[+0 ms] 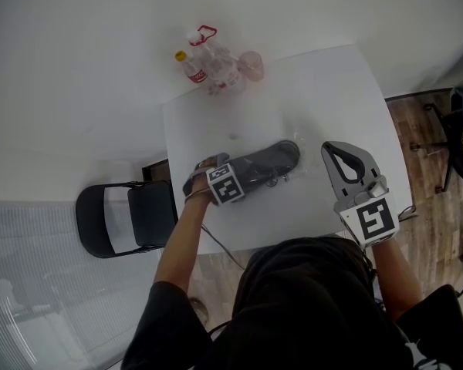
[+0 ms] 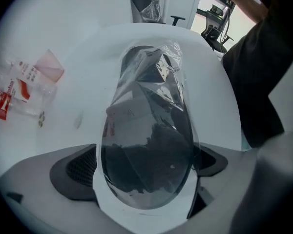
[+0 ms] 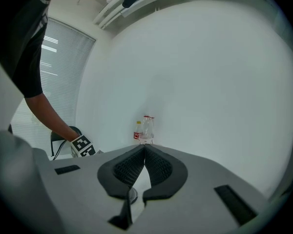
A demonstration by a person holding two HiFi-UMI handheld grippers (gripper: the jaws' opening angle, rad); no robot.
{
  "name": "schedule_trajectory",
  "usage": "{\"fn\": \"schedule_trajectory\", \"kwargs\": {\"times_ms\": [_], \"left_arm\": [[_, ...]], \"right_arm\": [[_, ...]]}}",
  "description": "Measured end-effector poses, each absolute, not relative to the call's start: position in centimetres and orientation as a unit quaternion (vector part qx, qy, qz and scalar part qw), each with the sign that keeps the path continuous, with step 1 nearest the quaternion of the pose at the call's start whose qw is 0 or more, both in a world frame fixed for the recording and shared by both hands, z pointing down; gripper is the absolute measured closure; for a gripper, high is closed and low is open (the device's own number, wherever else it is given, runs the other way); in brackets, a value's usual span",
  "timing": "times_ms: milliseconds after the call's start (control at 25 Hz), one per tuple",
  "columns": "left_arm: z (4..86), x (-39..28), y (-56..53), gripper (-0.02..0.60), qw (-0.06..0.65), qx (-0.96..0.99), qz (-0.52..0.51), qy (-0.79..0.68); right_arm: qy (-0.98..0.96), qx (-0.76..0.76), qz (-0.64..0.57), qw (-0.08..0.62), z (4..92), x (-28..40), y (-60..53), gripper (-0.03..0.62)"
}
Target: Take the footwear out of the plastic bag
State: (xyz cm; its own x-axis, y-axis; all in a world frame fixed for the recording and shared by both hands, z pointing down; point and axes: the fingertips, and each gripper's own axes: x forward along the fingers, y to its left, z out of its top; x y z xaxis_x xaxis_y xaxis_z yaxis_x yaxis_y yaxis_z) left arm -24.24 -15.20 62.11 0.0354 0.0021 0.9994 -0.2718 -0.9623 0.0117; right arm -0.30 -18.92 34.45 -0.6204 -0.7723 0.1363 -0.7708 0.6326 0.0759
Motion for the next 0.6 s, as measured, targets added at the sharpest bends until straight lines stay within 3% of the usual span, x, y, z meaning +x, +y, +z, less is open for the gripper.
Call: {"fn": "schedule_trajectory", "kwargs": {"times_ms": [600], "left_arm": [[62.5, -24.0, -15.3, 0.000, 0.117, 0.734, 0.667, -0.056]], "right_arm": [[-0.890, 0.445, 0.018, 0.093, 36.2, 0.2, -23.1, 0.577]]}}
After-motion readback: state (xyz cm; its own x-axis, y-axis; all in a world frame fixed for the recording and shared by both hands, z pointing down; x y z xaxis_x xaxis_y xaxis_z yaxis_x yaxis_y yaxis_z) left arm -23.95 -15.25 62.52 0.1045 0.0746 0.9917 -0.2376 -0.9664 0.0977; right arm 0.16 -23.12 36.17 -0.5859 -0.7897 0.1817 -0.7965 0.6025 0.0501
